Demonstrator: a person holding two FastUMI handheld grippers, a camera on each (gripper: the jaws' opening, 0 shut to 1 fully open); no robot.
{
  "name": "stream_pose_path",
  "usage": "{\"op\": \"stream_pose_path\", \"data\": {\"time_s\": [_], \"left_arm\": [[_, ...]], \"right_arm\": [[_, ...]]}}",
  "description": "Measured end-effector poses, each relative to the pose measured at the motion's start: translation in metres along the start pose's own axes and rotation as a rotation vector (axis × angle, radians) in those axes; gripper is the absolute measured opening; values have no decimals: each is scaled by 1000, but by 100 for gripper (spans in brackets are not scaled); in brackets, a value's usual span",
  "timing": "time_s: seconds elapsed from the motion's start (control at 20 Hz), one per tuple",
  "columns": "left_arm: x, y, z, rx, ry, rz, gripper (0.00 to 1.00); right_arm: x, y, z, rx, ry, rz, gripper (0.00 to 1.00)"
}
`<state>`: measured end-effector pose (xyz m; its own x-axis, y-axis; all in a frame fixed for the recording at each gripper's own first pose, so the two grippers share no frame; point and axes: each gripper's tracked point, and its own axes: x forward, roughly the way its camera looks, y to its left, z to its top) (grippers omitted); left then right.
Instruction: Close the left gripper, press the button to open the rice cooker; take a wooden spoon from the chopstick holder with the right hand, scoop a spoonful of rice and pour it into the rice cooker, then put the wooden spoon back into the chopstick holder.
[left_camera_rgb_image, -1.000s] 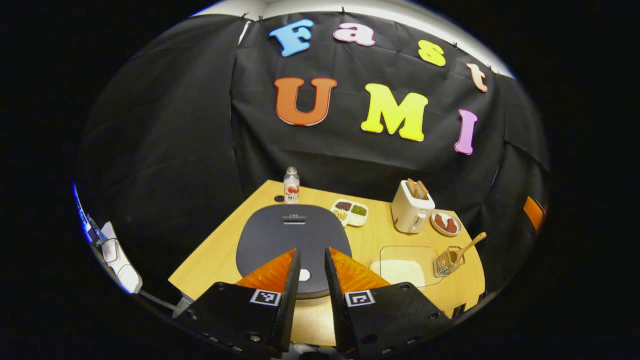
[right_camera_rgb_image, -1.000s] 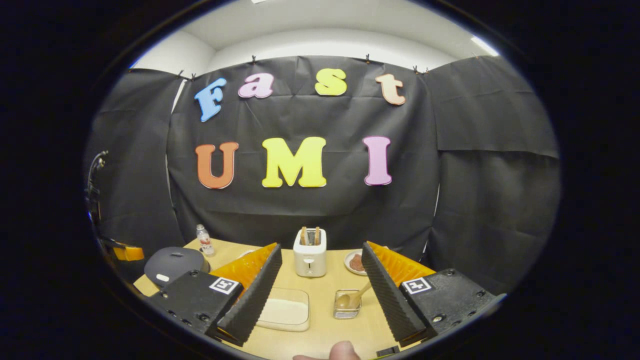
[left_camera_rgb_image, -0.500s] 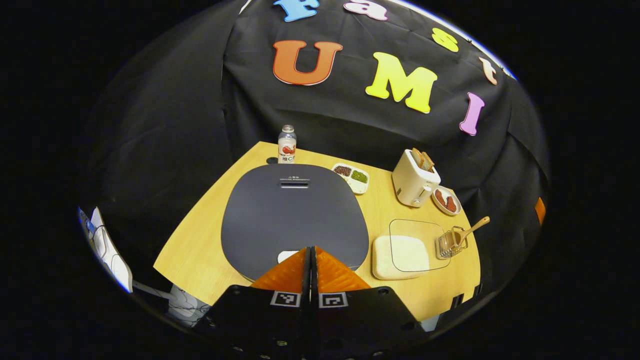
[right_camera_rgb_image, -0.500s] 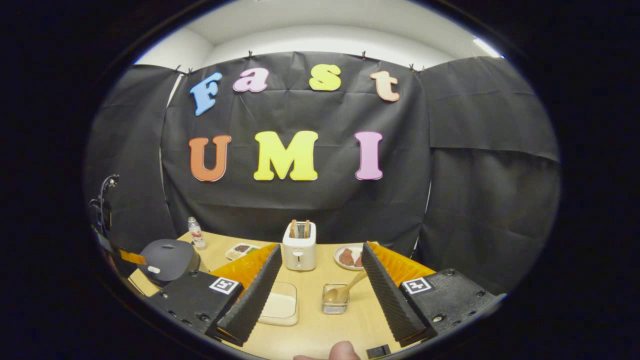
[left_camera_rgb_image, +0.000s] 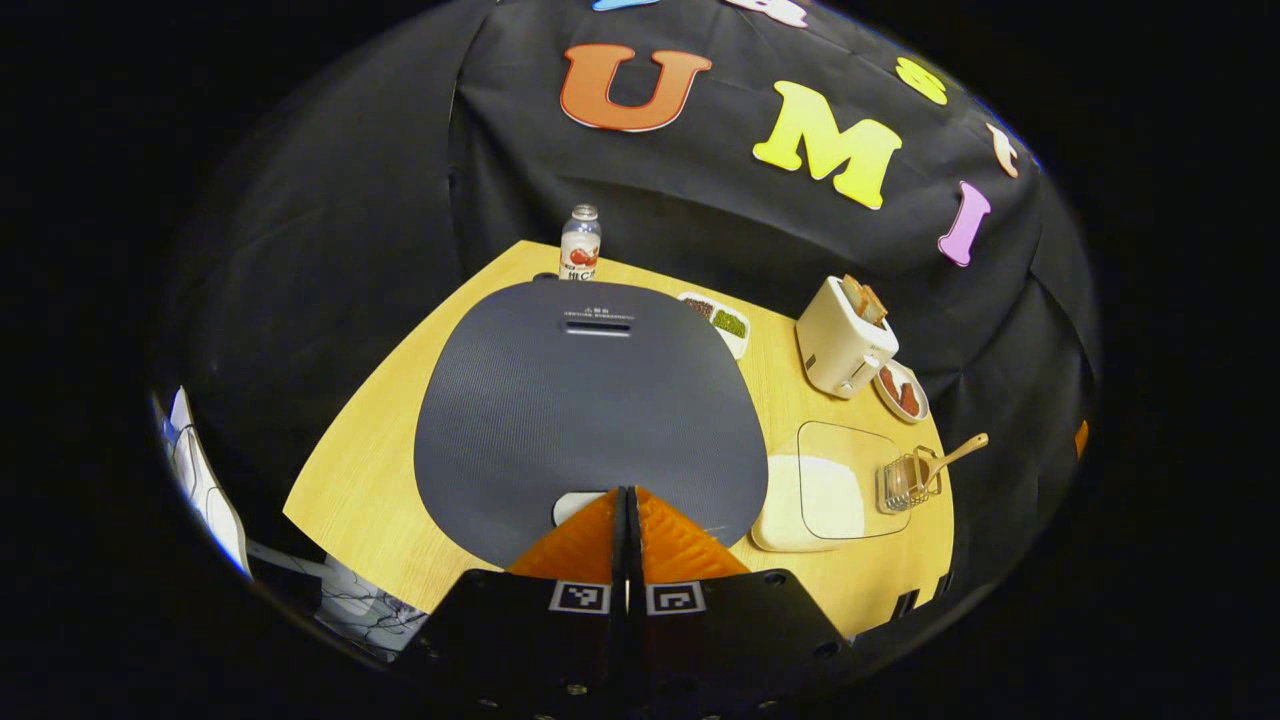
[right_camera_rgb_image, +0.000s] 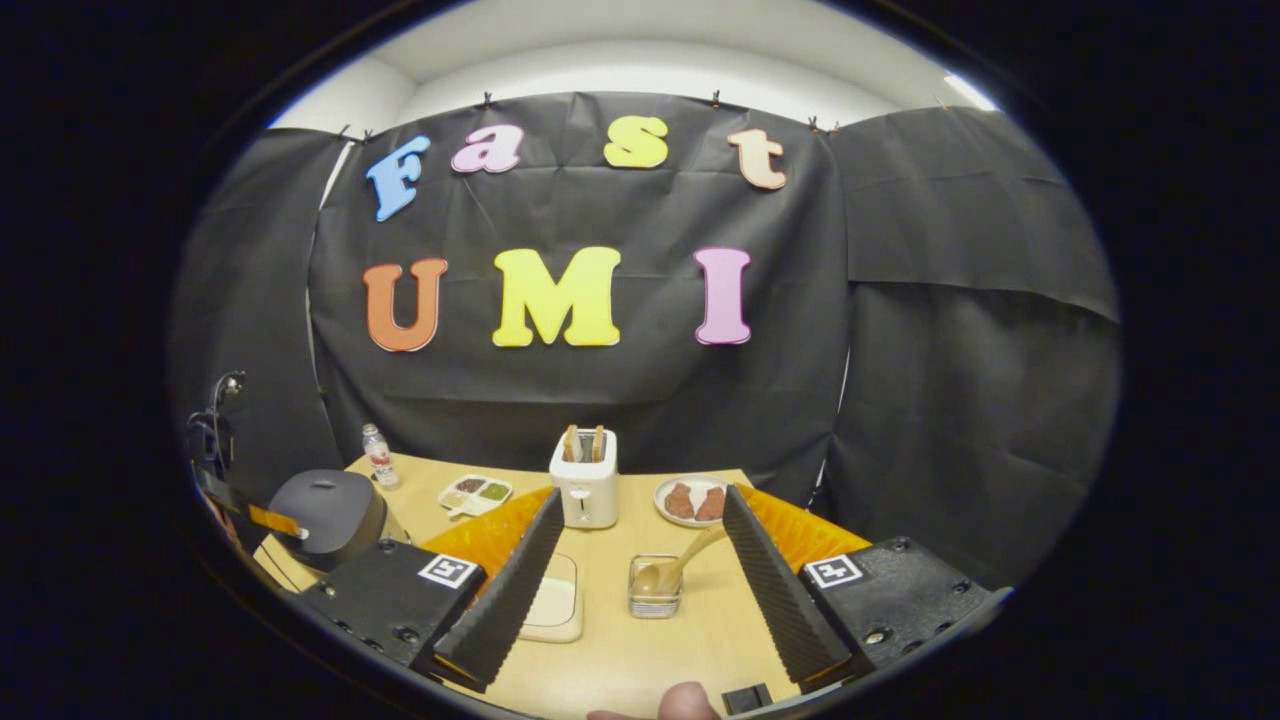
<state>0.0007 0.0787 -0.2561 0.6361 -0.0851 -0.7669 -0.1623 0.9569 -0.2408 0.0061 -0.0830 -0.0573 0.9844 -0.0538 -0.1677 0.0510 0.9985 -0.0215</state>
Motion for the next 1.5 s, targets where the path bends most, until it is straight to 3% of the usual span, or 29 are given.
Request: {"op": "stream_pose_path", "data": {"time_s": [0.15,0.4,0.5,0.8,0.95,1.15,1.25,1.35,1.4,1.5], "left_arm": [[2,0,-6,-41,47,-14,0],[-4,-1,6,-16,-11,-26,0],[-12,4,20,32,-73,33,0],[-63,-14,112,265,-451,132,0],[-87,-33,149,284,-580,146,1],[-101,-45,153,228,-635,140,1],[-111,-55,154,192,-657,115,7],[-118,-60,156,175,-687,105,25],[-122,-62,156,165,-697,100,27],[-128,-66,153,151,-702,92,61]], "right_arm": [[1,4,-2,-4,-1,7,100],[4,12,1,1,-5,29,100],[5,10,4,3,-13,29,100],[10,0,7,9,-10,27,100],[13,-4,12,9,-20,31,100],[19,-12,7,15,-21,39,100],[23,-15,-1,12,2,43,100],[25,-19,-9,16,17,43,100],[27,-22,-13,18,26,41,100],[31,-26,-24,22,48,39,100]]}}
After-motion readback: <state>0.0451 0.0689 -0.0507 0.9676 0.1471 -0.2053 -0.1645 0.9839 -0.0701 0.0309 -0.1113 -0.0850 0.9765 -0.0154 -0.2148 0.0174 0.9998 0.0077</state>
